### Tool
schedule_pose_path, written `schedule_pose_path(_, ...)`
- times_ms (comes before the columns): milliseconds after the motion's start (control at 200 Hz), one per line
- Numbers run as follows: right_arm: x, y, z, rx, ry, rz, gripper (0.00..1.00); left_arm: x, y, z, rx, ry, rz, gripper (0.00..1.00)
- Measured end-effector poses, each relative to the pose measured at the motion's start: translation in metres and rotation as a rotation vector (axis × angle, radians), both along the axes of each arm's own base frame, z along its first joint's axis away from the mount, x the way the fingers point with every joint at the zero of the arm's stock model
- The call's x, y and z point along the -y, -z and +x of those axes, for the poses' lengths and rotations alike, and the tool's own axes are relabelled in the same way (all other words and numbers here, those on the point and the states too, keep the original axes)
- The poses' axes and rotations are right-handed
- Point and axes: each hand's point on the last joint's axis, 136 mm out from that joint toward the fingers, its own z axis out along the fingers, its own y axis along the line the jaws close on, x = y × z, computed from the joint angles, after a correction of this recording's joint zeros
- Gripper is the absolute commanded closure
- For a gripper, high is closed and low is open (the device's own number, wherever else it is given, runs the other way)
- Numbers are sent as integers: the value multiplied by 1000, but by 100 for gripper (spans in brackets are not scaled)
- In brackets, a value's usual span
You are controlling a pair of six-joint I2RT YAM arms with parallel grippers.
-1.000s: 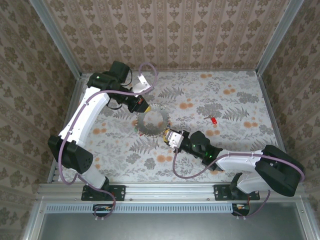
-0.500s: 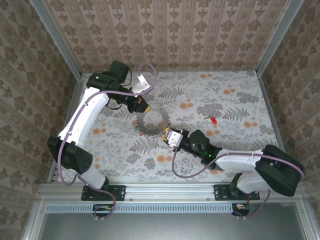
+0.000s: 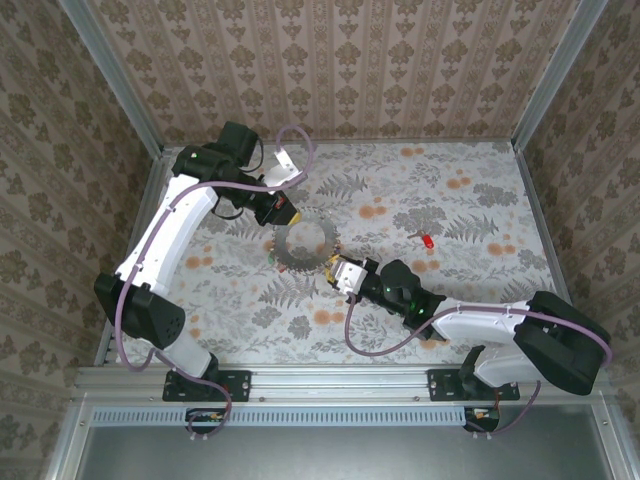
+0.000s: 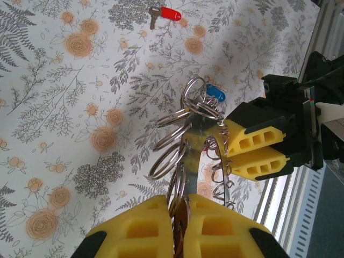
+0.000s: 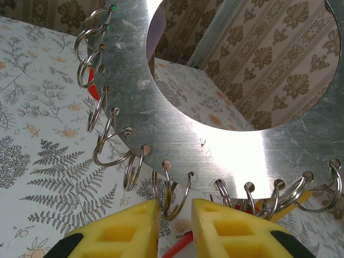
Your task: Put the keys on the keyring
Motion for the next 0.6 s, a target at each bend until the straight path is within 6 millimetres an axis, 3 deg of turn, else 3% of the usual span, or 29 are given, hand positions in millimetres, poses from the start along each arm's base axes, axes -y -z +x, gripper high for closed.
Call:
schedule_pose_path(135, 2, 2, -1, -8, 1, -14, 71, 0, 0, 0, 0, 0, 0, 100)
schedule_pose_path(600, 6, 2, 1, -13, 8, -19, 82, 0, 0, 0, 0, 0, 0, 100)
